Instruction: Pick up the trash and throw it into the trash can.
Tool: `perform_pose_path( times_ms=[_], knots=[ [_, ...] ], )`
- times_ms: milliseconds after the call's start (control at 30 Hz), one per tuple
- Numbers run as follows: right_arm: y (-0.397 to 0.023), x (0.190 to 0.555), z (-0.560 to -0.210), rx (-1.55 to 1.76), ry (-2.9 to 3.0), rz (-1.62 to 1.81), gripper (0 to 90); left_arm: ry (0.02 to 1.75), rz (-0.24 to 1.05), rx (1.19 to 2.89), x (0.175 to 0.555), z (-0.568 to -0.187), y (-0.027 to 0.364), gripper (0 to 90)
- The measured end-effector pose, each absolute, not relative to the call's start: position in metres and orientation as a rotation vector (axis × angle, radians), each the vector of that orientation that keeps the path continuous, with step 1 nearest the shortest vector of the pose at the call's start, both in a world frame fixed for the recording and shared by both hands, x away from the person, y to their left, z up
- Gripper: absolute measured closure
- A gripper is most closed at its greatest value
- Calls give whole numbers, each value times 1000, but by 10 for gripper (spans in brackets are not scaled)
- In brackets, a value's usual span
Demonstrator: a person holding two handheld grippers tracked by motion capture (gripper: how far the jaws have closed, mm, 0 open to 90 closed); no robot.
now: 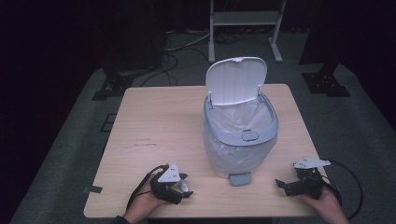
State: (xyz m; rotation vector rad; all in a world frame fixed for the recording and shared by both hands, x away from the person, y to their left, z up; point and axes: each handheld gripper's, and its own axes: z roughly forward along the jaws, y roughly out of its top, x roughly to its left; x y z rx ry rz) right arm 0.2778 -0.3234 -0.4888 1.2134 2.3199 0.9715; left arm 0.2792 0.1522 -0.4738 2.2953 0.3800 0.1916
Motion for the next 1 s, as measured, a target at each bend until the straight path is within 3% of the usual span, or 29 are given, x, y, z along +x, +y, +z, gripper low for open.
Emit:
perform_pose_path(
  times_ms=[633,1000],
  knots=[
    [-323,278,-489,1214,2320,972,0,423,210,2338,275,-473,160,465],
    [-323,278,-489,1213,2320,972,0,437,218,2340,276,-471,158,491]
  ],
)
